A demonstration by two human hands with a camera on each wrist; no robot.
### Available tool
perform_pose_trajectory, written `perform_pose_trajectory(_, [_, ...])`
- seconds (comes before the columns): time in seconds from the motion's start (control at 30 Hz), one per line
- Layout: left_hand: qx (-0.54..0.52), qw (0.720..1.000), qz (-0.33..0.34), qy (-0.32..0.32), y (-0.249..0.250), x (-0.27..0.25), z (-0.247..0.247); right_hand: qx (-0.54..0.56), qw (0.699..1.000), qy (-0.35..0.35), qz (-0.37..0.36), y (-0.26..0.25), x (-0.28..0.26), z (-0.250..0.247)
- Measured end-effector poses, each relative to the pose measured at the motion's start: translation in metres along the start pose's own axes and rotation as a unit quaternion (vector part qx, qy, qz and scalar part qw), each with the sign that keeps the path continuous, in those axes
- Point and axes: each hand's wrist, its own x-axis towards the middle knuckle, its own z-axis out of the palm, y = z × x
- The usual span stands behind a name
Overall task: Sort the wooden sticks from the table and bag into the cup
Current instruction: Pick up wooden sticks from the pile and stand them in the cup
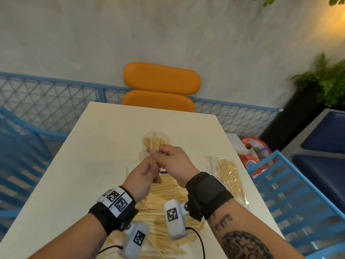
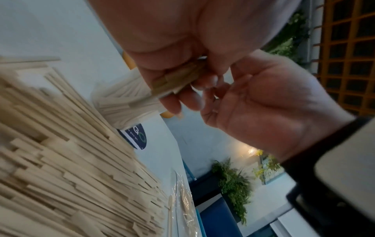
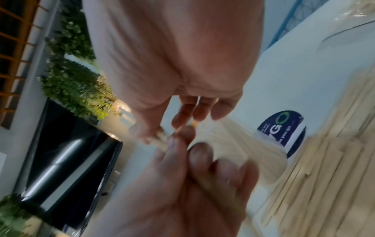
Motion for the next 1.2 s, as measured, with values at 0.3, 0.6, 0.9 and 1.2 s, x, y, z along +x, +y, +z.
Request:
perform_pose_trajectory(0.3, [-0.207, 0.967, -0.135, 0.058, -0.02, 0.003, -0.027, -0.362, 0.929, -0.032, 0.078, 0.072, 0.029, -0.026])
perform_pose_trajectory(0.6, [-0.189, 0.966, -0.166, 0.064, -0.027, -0.004, -0.034, -0.602, 0.795, -0.056, 0.056, 0.118, 0.046, -0.007])
perform_pose_trajectory(0.9, [-0.184, 0.968, -0.133, 0.11, -0.029, -0.004, -0.04, -0.569, 0.822, -0.01, 0.018, 0.105, 0.031, -0.022])
perform_pose_trajectory(1.2, [-0.182, 0.972, -0.125, 0.083, -0.015, 0.0, -0.009, -0.126, 0.984, 0.071, 0.102, 0.062, -0.017, -0.04])
